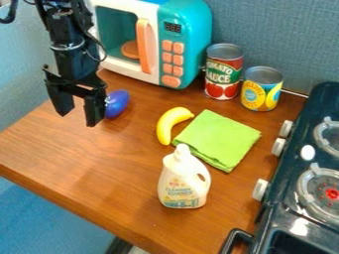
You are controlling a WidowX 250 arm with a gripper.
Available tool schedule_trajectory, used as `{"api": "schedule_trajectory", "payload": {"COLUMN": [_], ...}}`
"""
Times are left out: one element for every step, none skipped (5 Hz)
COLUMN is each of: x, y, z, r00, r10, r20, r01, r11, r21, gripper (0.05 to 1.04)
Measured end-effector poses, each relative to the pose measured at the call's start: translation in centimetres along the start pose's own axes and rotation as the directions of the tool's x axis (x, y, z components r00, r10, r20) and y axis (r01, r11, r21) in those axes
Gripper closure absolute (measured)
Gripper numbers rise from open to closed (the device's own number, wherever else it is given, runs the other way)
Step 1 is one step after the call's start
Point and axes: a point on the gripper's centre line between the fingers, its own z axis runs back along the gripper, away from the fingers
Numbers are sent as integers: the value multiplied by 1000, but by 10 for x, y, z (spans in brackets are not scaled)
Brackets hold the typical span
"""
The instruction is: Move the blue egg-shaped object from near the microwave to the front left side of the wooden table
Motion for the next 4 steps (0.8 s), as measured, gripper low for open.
{"api": "schedule_trajectory", "payload": {"x": [-2,13,40,63], "y": [-1,4,-2,-12], "z": [-8,-9,-10,-10], "r00": [1000,1000,997,998], "r10": [0,-25,-71,-63], "r20": [-23,13,12,-10], "r01": [0,25,71,63], "r11": [1000,1000,997,998], "r21": [-7,6,-7,9], "gripper": [83,83,83,83]}}
